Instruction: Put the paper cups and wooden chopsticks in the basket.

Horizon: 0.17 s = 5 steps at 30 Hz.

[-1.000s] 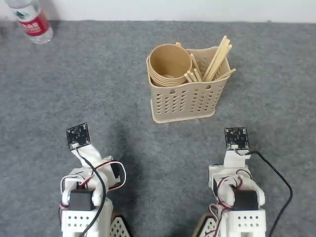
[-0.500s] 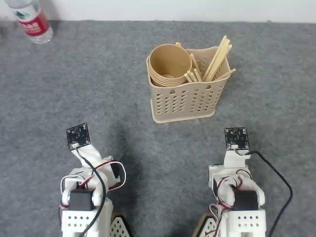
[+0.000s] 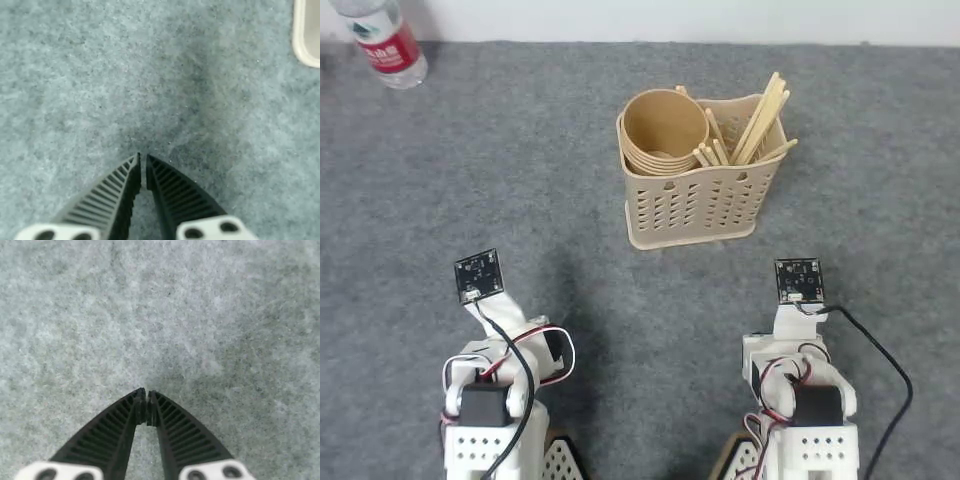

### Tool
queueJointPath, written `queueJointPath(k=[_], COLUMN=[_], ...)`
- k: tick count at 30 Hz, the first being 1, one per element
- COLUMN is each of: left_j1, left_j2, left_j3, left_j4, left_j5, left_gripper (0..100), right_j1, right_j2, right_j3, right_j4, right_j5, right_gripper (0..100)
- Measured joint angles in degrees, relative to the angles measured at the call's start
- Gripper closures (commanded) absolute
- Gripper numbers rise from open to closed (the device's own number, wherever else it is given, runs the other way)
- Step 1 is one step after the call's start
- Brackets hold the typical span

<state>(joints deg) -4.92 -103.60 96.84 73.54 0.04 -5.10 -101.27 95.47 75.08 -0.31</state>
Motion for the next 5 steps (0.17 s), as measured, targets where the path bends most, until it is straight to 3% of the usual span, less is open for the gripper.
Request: queueJointPath(k=[5], left_j1=[0.0], left_j2=[0.0], left_j3=[0.0], left_j4=[0.0], left_j5=[0.0], left_gripper=[99], right_j1=[0.0], right_j2=[0.0], right_j3=[0.0], right_j4=[0.0], right_j5=[0.0], right_gripper=[99.0])
